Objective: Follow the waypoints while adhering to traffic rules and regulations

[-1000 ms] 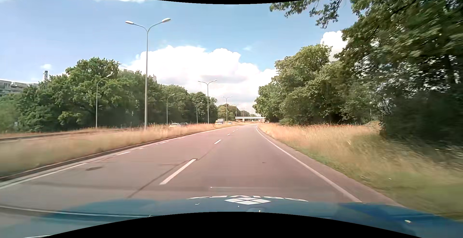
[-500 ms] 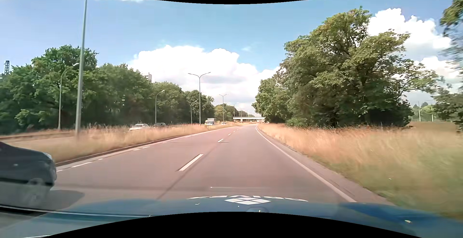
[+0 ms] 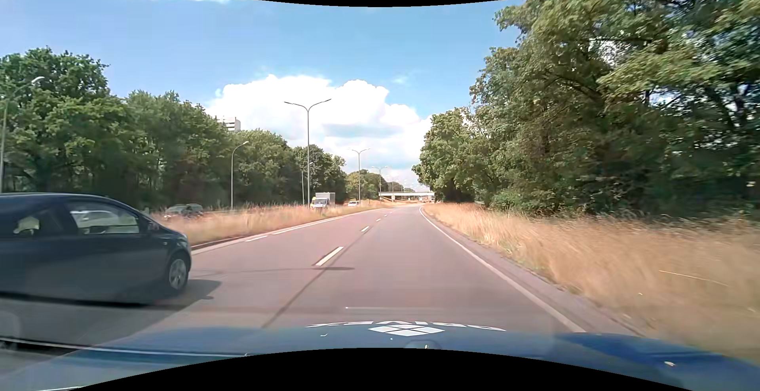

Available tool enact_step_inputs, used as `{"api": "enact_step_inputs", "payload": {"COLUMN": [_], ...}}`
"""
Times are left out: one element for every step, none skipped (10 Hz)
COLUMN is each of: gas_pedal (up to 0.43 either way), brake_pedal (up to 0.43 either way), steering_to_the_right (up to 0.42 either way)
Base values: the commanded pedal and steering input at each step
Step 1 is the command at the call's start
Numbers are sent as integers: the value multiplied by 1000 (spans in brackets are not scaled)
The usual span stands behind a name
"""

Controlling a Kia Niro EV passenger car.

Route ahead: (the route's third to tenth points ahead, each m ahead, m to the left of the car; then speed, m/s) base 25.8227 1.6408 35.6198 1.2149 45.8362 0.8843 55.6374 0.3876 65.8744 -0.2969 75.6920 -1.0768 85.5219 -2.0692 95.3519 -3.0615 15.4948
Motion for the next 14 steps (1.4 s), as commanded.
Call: {"api": "enact_step_inputs", "payload": {"gas_pedal": [177, 177, 189, 189, 189, 189, 189, 189, 189, 189, 189, 189, 189, 189], "brake_pedal": [0, 0, 0, 0, 0, 0, 0, 0, 0, 0, 0, 0, 0, 0], "steering_to_the_right": [4, 4, 5, 5, 5, 5, 5, 5, 5, 5, 5, 5, 5, 5]}}
